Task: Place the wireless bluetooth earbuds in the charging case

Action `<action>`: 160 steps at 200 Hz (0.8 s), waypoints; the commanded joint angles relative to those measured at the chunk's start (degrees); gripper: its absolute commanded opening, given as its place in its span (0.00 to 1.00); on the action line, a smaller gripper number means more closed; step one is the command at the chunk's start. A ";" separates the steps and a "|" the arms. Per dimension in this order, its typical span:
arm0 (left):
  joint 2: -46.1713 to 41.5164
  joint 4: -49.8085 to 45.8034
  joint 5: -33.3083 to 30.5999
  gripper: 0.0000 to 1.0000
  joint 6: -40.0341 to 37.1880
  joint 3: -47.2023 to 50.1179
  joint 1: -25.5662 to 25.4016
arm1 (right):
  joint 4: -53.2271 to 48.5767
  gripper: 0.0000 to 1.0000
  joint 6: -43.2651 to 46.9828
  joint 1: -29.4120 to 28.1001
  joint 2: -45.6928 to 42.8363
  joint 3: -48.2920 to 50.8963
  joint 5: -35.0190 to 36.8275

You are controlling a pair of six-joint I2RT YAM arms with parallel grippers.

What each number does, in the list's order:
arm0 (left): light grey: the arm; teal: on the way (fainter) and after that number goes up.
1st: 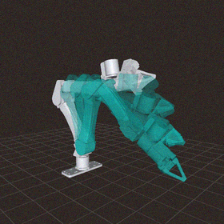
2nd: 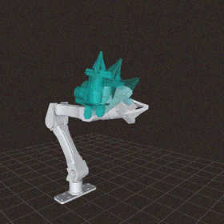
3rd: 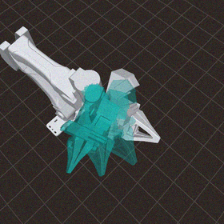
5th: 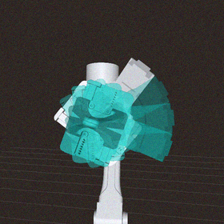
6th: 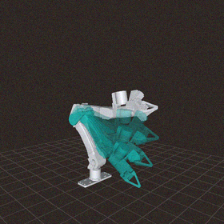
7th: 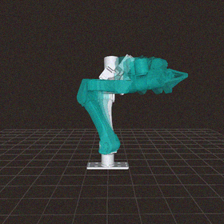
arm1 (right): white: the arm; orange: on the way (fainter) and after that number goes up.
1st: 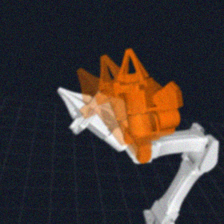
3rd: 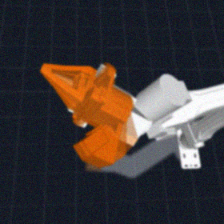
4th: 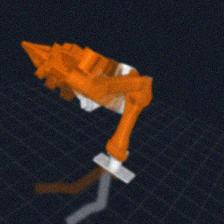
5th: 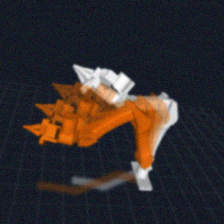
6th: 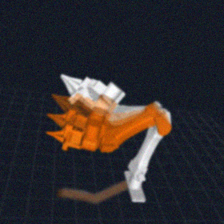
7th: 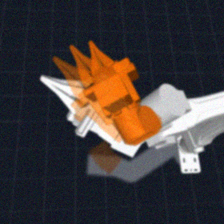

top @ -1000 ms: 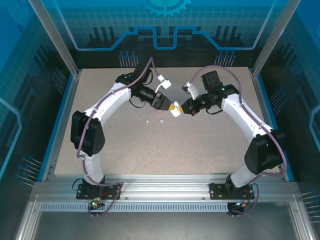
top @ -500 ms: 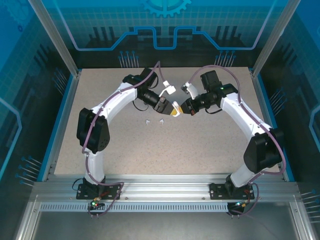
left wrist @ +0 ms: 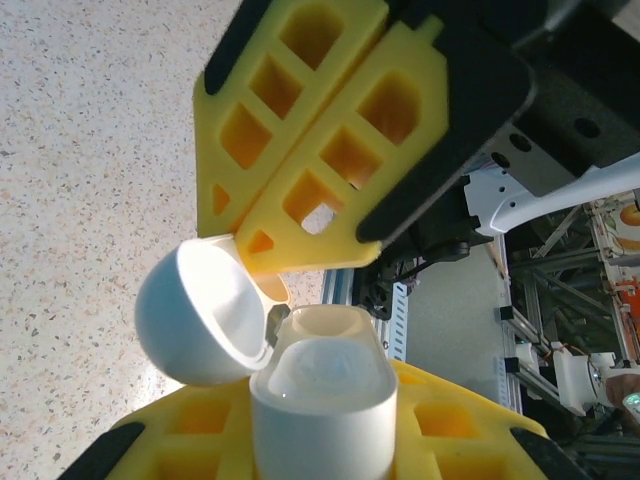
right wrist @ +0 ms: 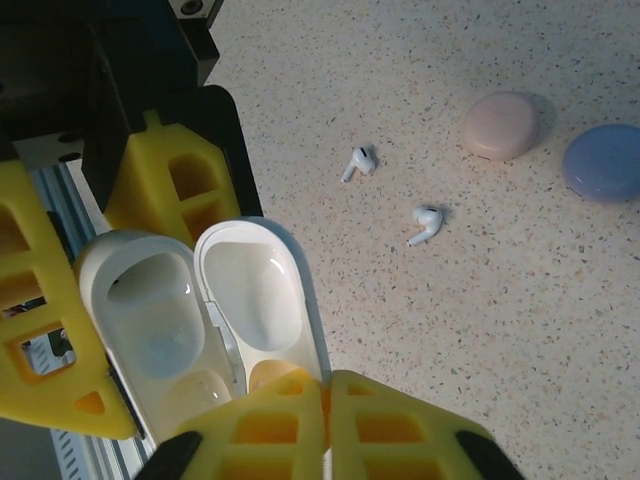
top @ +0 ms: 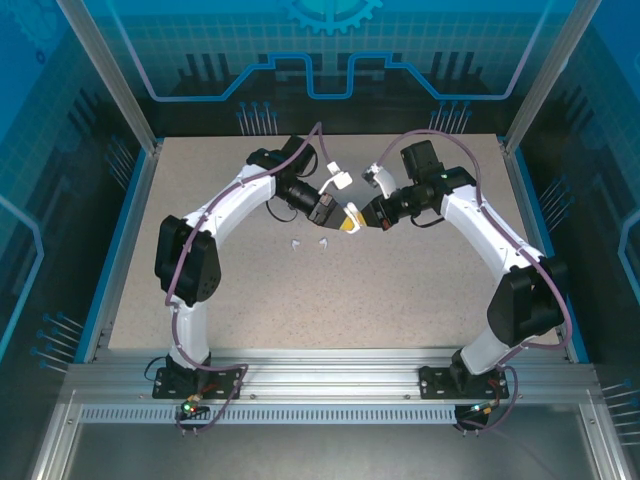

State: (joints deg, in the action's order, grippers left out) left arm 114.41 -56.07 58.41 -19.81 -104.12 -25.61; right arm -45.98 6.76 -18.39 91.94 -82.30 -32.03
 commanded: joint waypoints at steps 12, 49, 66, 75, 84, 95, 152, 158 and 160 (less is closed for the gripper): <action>-1.66 4.66 1.42 0.00 2.38 1.70 1.17 | 3.10 0.41 -5.46 1.21 -4.21 -1.12 0.07; -11.53 24.67 -2.90 0.00 13.88 13.65 6.11 | 7.13 0.56 -15.19 4.32 -10.68 2.73 2.51; -17.64 34.90 -6.91 0.00 19.48 20.04 7.64 | 8.27 0.57 -20.34 3.81 -11.69 5.33 5.83; -20.79 40.36 -9.86 0.00 21.34 23.83 7.85 | 9.23 0.57 -23.32 3.02 -11.55 6.84 7.32; -24.31 45.63 -13.51 0.00 23.02 27.35 7.85 | 10.43 0.57 -26.10 1.62 -10.99 8.31 9.03; -28.49 52.19 -17.58 0.00 25.14 31.81 7.85 | 11.47 0.58 -28.23 -0.95 -9.72 9.17 11.33; -46.88 76.96 -42.34 0.00 34.23 49.70 7.76 | 8.68 0.58 -42.67 -16.27 8.84 -0.56 27.26; -48.61 78.55 -44.73 0.00 34.71 51.17 7.76 | 7.60 0.58 -44.51 -17.30 11.35 -2.63 28.47; -49.05 78.92 -45.57 0.00 34.85 51.50 7.76 | 7.14 0.58 -45.27 -17.75 12.35 -3.31 28.88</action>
State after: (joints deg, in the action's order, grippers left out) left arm 70.74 8.84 27.79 9.54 -57.80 -17.74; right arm -36.05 -28.49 -32.21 96.84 -78.91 -11.86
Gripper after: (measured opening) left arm 0.219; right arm 0.579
